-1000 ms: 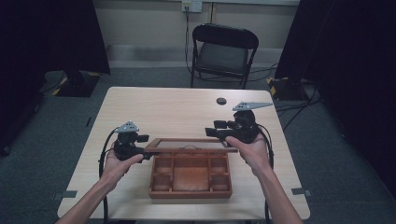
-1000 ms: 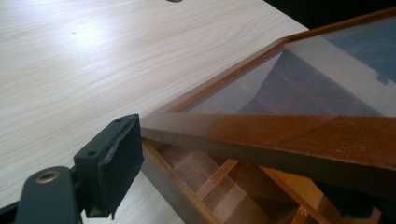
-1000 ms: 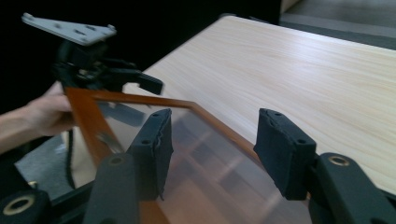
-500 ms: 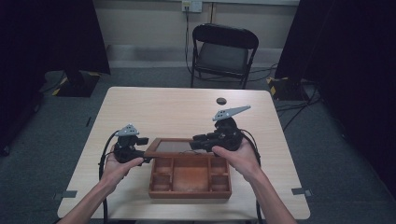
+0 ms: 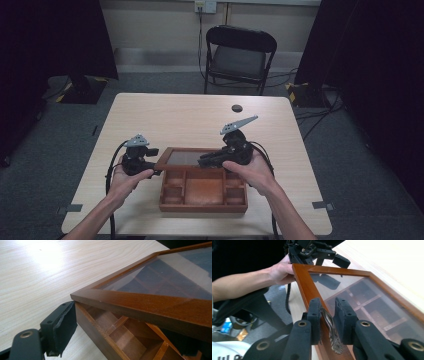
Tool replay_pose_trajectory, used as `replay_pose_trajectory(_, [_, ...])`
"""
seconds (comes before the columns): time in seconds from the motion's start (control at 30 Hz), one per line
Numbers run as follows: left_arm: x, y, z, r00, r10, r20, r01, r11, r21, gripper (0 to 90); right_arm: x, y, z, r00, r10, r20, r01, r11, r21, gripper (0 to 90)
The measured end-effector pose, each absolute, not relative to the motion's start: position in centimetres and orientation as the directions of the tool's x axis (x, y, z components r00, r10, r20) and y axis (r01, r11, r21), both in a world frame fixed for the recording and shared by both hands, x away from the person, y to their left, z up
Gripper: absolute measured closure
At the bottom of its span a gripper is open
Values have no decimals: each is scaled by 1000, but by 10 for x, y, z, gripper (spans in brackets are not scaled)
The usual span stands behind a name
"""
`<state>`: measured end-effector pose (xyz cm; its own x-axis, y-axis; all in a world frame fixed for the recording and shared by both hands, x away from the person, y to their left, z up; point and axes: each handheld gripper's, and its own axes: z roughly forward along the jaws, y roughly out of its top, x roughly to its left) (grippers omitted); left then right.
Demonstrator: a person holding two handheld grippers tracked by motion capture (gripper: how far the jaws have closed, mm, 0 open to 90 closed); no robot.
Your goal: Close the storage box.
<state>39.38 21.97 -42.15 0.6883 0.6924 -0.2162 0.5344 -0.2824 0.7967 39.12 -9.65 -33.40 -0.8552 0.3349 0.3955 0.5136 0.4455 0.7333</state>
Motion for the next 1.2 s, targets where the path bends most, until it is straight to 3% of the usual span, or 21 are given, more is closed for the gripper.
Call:
replay_pose_trajectory(0.13, [394,220,-423,690,692,-214,536,-289,793,161,393,-99,-337,-840,340,423,540,446,714,750])
replay_pose_trajectory(0.3, [395,220,-424,685,695,-218,540,-284,792,170,394,-100,-340,-830,334,447,557,444,702,810])
replay_pose_trajectory(0.73, [397,227,-425,673,714,-192,540,-298,788,171,390,-98,-340,-840,347,417,538,444,716,815])
replay_pose_trajectory(1.2, [399,267,-432,614,764,-196,581,-269,768,201,385,-98,-342,-847,355,397,527,458,715,816])
